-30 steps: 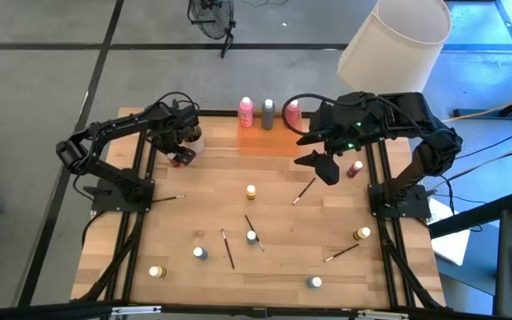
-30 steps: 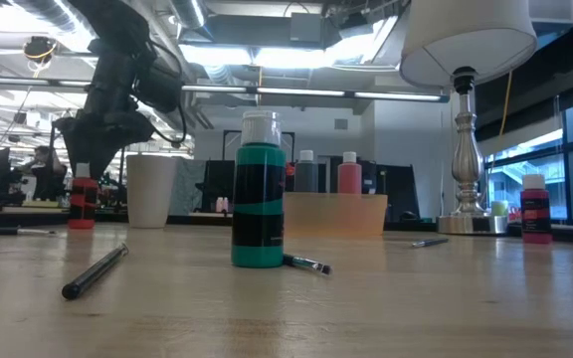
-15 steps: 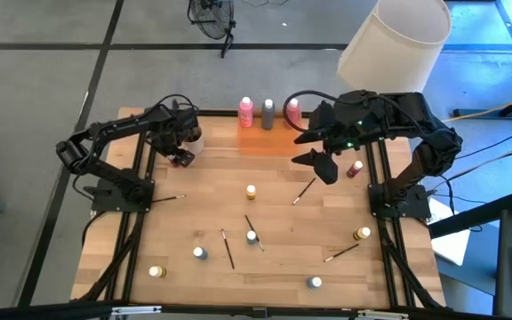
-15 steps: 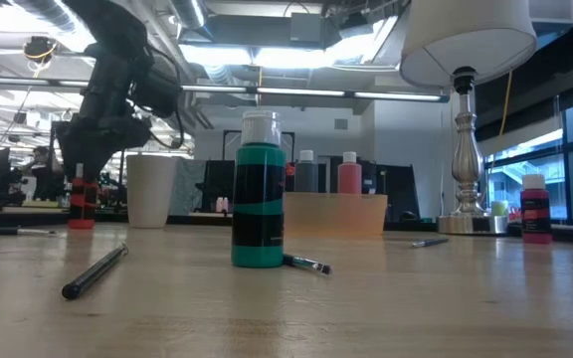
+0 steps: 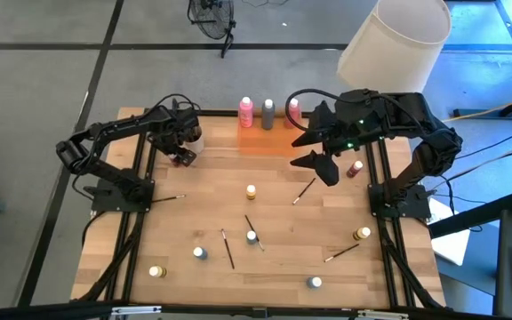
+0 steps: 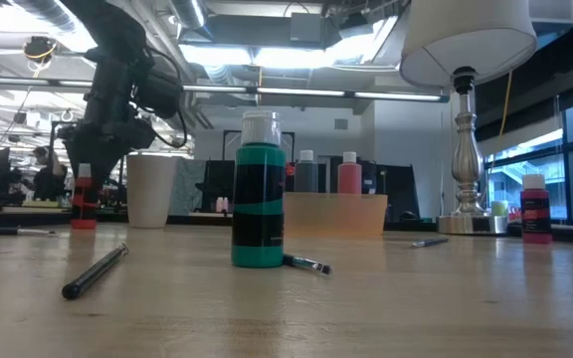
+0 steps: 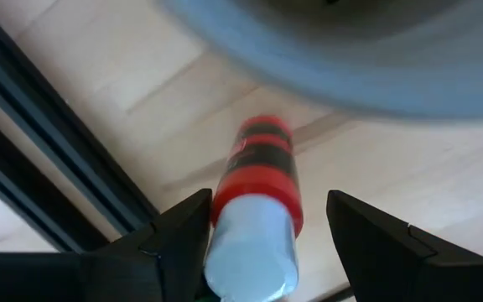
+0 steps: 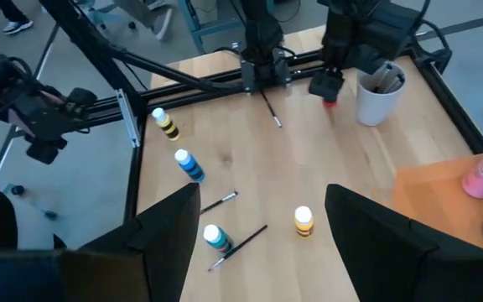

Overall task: Pick & Place Paint Supplies
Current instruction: Put the red paint bottle into the orange bin

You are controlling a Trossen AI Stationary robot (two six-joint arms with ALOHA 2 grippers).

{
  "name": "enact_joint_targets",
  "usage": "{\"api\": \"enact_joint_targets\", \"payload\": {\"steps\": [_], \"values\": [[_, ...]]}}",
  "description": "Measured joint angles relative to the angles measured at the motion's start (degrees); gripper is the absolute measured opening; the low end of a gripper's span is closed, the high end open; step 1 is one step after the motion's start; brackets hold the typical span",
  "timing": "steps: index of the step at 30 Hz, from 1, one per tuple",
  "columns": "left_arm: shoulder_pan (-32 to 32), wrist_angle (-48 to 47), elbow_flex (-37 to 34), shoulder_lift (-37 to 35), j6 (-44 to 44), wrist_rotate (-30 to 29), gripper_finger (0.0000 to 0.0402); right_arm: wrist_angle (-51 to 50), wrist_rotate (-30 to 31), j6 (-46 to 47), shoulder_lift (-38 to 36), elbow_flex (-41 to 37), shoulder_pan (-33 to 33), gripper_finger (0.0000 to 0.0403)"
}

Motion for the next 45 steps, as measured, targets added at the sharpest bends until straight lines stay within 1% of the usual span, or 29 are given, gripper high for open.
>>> {"api": "enact_joint_targets", "payload": {"steps": [14, 25, 31, 37, 41, 45], "values": [[1.15, 0.08, 0.00, 0.00, 1.26, -0.02, 0.0230, 0.57, 0.00, -0.42, 0.00, -0.02, 1.51, 0.0262], [2.62, 1.07, 0.00, 0.25, 1.64, 0.97, 0.0201, 0.53, 0.04, -1.56, 0.00, -0.02, 2.20, 0.0262], [2.58, 1.09, 0.00, 2.90, 1.57, 2.75, 0.0186, 0.48, 0.04, -1.55, 0.00, -0.01, 2.20, 0.0262], [2.58, 0.97, 0.22, 5.58, 1.89, 3.21, 0.0165, 0.42, 0.04, -1.56, 0.00, -0.02, 2.25, 0.0261], [2.58, 0.97, 0.20, 5.44, 1.99, 3.24, 0.0152, 0.42, 0.04, -1.50, 0.00, -0.02, 2.25, 0.0261], [2.56, 1.24, -0.03, 4.58, 2.02, 2.89, 0.0150, 0.42, 0.04, -1.10, 0.00, -0.02, 2.25, 0.0261]]}}
